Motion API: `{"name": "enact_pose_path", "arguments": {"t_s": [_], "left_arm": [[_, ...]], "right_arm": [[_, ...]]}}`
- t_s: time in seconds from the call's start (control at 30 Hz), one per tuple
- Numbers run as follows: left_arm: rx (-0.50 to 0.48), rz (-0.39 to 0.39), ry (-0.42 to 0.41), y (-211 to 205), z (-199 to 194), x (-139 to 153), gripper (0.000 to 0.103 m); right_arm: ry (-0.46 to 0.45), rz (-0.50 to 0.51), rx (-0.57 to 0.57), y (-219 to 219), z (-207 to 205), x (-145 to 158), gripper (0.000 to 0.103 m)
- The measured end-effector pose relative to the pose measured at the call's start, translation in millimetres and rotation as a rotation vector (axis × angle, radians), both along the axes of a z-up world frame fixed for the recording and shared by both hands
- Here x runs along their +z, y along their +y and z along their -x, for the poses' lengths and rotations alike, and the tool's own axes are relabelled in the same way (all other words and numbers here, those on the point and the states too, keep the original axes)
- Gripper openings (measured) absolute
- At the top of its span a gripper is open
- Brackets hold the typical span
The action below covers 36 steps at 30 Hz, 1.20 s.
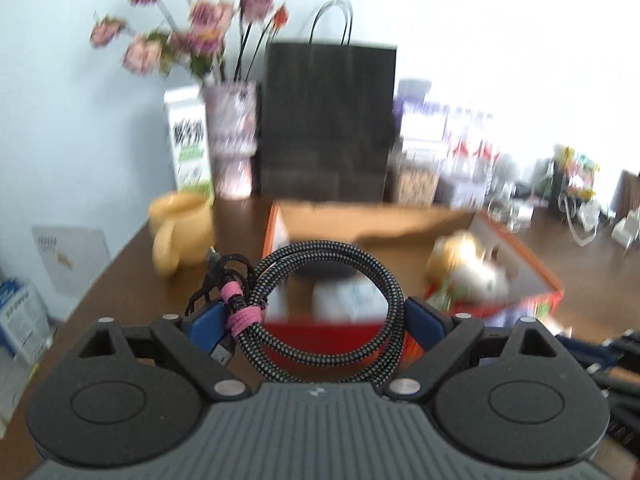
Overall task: Organize objects
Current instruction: 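Lift the braided cable with the left tool and carry it over the box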
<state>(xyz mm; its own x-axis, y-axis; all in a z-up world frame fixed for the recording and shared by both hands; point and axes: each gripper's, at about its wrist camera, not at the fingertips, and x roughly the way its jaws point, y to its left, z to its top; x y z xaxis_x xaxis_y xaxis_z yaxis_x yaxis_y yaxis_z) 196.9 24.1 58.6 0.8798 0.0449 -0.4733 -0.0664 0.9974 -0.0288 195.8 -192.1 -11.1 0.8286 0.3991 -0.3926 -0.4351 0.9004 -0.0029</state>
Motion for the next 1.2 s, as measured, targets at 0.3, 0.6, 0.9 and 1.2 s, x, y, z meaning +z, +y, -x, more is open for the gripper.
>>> {"name": "enact_pose_path", "arguments": {"t_s": [0.3, 0.6, 0.9, 1.2], "left_arm": [[-0.019, 0.063, -0.100, -29.5, -60.8, 29.0, 0.094], [0.093, 0.049, -0.079, -22.6, -106.2, 2.6, 0.094], [0.125, 0.003, -0.016, -11.2, -126.2, -29.5, 0.094], [0.085, 0.013, -0.008, -14.3, -126.3, -31.4, 0.099]], "right_arm": [[-0.032, 0.015, -0.028, 31.8, -64.9, 28.5, 0.012], [0.074, -0.007, -0.124, 38.0, -130.7, 11.1, 0.012], [0.107, -0.007, -0.194, 46.1, -149.0, -0.9, 0.012], [0.122, 0.000, -0.203, 48.4, -153.3, -10.5, 0.023]]}}
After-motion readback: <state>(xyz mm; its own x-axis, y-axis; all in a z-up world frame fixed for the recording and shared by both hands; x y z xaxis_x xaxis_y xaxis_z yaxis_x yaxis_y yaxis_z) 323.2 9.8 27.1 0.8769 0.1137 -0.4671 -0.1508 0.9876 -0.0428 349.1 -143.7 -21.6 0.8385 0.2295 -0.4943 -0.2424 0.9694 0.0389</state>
